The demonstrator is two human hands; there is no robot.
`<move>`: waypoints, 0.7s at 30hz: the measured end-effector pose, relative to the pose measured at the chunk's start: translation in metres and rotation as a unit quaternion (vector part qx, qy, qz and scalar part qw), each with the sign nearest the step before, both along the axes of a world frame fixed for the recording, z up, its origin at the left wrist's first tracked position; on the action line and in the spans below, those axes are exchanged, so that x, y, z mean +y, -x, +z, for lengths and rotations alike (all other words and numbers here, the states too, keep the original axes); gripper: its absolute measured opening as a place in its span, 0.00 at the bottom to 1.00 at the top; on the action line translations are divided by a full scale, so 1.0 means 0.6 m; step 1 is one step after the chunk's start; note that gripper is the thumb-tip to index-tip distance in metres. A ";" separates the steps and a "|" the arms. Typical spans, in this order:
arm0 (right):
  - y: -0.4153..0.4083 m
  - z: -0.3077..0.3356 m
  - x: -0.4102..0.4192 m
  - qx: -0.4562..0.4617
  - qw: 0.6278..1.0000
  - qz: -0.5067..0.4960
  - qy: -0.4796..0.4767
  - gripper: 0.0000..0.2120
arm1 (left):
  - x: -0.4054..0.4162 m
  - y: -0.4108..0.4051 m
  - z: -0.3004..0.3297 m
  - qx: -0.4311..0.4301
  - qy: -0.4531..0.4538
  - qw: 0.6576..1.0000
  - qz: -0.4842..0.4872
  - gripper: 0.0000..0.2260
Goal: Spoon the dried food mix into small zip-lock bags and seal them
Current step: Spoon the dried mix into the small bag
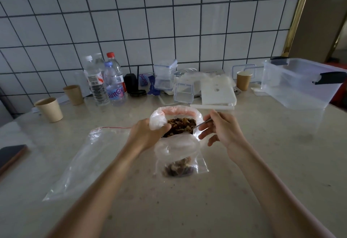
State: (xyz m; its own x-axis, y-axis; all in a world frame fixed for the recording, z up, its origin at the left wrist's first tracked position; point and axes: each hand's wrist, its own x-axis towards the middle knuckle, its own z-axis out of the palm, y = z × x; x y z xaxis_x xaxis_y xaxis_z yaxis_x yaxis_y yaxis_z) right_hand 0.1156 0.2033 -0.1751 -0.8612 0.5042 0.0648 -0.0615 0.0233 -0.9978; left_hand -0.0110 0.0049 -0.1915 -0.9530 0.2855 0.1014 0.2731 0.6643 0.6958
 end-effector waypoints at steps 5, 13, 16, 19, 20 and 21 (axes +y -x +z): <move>0.002 -0.010 0.000 -0.010 0.999 0.024 -0.026 0.14 | 0.002 -0.001 -0.013 0.010 -0.040 0.999 -0.018 0.05; 0.019 -0.029 -0.018 -0.025 1.000 -0.007 -0.003 0.13 | -0.002 -0.014 -0.016 -0.041 -0.167 0.985 -0.027 0.15; 0.020 -0.035 -0.020 -0.027 0.999 -0.005 0.016 0.13 | -0.001 -0.015 -0.019 -0.058 -0.206 0.977 -0.020 0.12; 0.022 -0.038 -0.022 -0.030 0.999 0.007 0.029 0.13 | 0.000 -0.016 -0.021 -0.091 -0.248 0.964 -0.022 0.12; 0.022 -0.039 -0.022 -0.029 0.999 0.009 0.029 0.13 | 0.000 -0.015 -0.022 -0.103 -0.263 0.959 -0.023 0.13; 0.023 -0.040 -0.022 -0.029 0.999 0.012 0.028 0.13 | 0.001 -0.015 -0.022 -0.114 -0.276 0.954 -0.021 0.13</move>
